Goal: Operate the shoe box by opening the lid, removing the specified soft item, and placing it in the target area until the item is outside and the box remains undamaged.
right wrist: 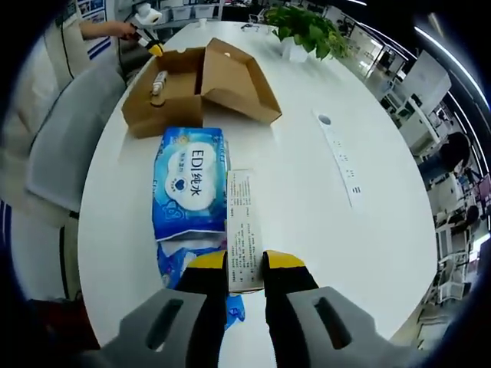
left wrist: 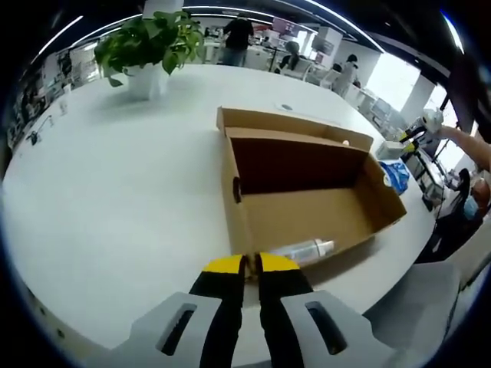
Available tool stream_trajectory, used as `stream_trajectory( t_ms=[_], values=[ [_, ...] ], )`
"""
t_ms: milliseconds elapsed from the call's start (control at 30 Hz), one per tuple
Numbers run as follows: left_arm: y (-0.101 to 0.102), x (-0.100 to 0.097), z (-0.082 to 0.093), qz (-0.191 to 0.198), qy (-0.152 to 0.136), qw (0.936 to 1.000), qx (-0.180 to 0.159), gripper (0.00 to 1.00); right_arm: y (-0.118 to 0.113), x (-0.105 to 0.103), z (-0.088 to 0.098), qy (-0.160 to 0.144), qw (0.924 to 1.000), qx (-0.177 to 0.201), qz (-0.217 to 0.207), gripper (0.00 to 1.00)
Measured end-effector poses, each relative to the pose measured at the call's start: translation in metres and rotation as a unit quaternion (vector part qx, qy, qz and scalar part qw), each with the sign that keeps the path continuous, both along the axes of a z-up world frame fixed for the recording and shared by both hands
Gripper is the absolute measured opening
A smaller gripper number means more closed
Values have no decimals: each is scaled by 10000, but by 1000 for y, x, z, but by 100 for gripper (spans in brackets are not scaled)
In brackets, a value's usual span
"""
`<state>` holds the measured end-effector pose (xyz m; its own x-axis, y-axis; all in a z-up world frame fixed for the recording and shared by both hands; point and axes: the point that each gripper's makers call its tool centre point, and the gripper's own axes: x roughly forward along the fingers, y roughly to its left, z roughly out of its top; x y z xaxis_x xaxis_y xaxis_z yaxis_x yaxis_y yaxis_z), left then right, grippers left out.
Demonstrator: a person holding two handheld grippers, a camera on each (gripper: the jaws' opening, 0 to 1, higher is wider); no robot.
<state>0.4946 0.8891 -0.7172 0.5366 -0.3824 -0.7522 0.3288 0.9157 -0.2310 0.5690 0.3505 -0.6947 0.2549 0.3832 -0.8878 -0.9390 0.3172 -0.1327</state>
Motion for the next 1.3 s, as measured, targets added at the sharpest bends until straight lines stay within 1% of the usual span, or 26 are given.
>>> stream_trajectory(
  t_ms=[400,467,633,800,1100,1300],
  values=[
    [-1,0,0,-3,3,10000,27,3,-24,2,-27,138,9996,-228,-47,14],
    [-1,0,0,13,15,10000,24,3,-28,3,-31,152,9994,-319,-17,14],
    [-1,1,0,-7,13,10000,43,3,-36,4,-36,183,9992,-358,-38,15],
    [-1,1,0,-32,28,10000,53,3,-42,3,-41,203,9986,-490,51,15],
    [-1,1,-1,-45,20,10000,58,3,-60,2,-52,277,9955,-877,243,15],
    [-1,1,0,-73,10,10000,57,3,-65,0,-57,300,9944,-968,297,15]
  ],
)
